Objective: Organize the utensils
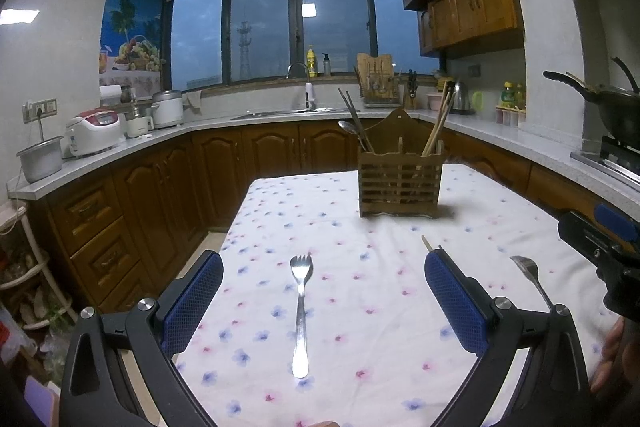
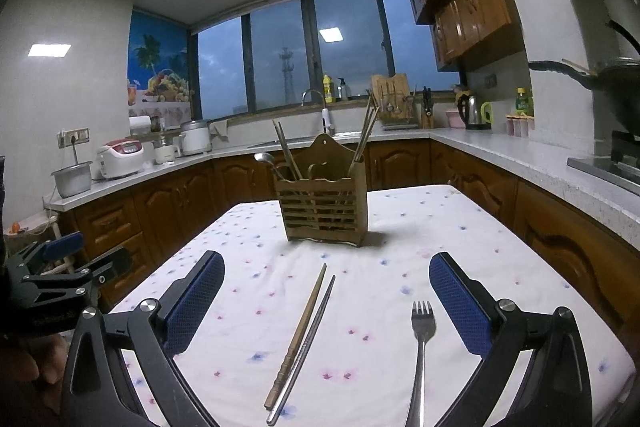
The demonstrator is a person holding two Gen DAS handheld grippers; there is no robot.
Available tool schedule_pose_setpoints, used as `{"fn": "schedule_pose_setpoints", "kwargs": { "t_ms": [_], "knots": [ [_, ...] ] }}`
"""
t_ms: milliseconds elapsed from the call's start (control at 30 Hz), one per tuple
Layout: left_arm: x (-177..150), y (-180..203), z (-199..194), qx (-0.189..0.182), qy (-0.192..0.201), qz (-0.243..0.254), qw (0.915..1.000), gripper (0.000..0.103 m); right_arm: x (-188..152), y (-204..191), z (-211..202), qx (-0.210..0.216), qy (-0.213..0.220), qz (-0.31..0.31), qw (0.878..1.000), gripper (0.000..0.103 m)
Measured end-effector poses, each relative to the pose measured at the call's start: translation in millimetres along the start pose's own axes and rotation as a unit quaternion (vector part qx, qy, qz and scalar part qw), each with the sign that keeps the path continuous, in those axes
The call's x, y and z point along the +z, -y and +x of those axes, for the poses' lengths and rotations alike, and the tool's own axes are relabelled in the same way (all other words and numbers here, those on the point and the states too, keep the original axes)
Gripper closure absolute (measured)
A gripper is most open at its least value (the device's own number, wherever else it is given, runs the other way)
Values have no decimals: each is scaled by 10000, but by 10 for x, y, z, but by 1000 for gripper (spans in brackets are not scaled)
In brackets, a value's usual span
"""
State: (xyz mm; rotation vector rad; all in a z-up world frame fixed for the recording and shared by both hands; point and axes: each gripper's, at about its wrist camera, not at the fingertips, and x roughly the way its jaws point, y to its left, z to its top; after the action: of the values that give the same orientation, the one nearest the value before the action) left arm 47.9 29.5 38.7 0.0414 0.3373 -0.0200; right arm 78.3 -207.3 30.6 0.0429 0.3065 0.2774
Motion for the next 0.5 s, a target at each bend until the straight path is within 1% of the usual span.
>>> {"fn": "schedule_pose_setpoints", "kwargs": {
  "t_ms": [500],
  "knots": [
    [31,22,-14,-23,3,-11,10000,1,32,-26,-13,32,33,-16,10000,0]
  ]
}}
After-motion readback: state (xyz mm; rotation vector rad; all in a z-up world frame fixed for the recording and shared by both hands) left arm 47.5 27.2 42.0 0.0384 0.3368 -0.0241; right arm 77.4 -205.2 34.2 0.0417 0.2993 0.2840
